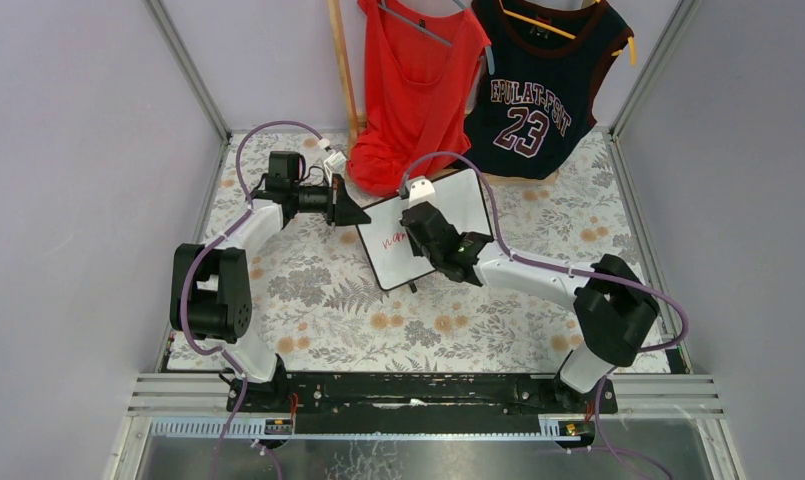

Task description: Erase the whiteboard

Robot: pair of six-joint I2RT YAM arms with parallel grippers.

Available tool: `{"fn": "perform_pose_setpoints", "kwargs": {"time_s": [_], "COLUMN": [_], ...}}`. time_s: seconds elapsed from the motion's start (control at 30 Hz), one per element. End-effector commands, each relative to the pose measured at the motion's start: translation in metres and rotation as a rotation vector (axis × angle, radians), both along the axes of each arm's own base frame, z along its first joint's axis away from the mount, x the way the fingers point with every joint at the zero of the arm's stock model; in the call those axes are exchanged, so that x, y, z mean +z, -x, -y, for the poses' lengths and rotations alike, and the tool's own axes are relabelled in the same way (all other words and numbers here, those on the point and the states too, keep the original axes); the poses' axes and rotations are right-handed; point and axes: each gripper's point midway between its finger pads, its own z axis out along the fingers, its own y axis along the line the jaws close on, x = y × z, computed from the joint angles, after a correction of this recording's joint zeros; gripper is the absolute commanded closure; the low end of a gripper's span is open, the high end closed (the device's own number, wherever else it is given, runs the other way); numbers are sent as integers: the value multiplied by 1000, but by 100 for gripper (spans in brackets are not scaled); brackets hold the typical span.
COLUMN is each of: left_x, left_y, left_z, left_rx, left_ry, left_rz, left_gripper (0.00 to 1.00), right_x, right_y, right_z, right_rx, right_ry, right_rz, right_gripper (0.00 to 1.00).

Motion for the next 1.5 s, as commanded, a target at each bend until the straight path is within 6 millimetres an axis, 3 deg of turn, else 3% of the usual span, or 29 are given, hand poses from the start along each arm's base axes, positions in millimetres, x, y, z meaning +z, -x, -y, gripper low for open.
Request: {"fn": "perform_pose_setpoints", "kwargs": {"time_s": [0.0,0.17,0.33,0.57,0.73,0.87,1.0,1.33,1.47], "left_x": [-10,-10,-9,-7,-5,-5,-4,-4,-5], "left_y": [1,1,1,2,2,2,2,2,3], "left_z": [2,3,3,2,3,3,3,4,4], "left_rx": [5,3,3,1,-1,-2,-1,-1,-4], "left_ry": [-48,-48,-48,-53,-52,-51,-50,-53,-56], "left_rz": [8,9,11,16,17,16,17,14,10], "left_gripper": [100,100,100,100,100,100,100,100,100], "right_x": [25,24,17,15,21,21,20,30,31], "right_y": [3,2,-14,-24,-23,-20,-11,23,26], "right_z": [-42,-28,11,64,81,71,47,-43,-50], "right_rx": [78,35,-73,-172,-190,-157,-99,80,69], "right_ry": [-142,-99,29,58,59,18,-28,-79,-99], "right_rz": [25,47,80,85,92,72,54,68,68], "right_gripper": [100,100,100,100,100,100,100,100,100]}}
